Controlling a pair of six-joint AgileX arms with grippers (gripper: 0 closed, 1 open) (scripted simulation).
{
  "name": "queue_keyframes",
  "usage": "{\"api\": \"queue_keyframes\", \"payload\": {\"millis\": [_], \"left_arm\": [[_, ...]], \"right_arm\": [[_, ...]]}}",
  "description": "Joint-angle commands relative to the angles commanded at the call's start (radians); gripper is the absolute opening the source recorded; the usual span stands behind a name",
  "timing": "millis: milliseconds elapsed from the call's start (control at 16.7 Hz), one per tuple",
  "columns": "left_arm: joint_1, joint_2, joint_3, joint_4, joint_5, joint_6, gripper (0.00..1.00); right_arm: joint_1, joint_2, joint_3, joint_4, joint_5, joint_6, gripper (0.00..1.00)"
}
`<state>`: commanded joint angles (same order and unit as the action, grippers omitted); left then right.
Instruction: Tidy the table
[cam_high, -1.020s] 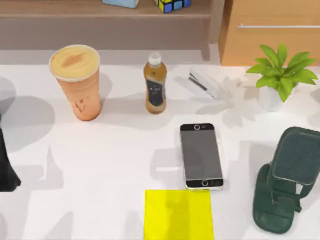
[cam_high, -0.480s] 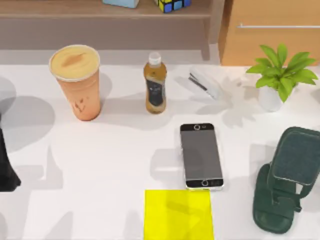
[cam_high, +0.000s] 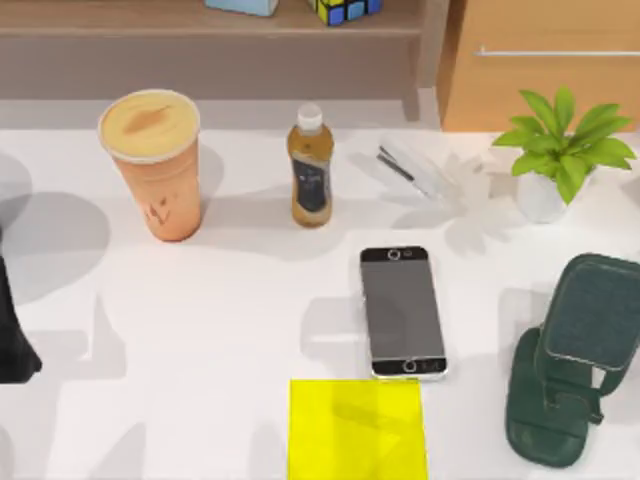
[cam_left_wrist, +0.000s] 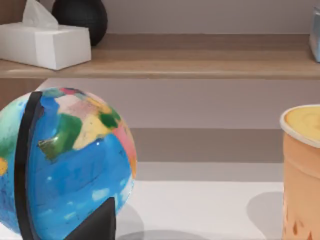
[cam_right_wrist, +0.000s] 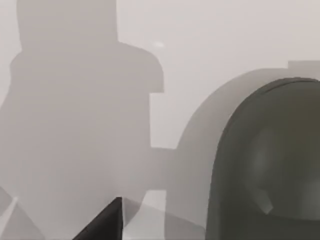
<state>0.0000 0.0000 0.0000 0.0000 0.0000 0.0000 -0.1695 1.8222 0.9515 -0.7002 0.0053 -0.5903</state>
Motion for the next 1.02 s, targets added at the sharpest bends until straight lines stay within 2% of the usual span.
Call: {"api": "queue_keyframes", "payload": {"millis": [420, 1020], "left_arm": [[0.000, 0.000, 0.000, 0.000, 0.000, 0.000, 1.00], [0.000, 0.000, 0.000, 0.000, 0.000, 0.000, 1.00]], "right_arm": [[0.000, 0.000, 0.000, 0.000, 0.000, 0.000, 0.02], [0.002, -0.022, 0.009, -0.021, -0.011, 0.009, 0.00]]}}
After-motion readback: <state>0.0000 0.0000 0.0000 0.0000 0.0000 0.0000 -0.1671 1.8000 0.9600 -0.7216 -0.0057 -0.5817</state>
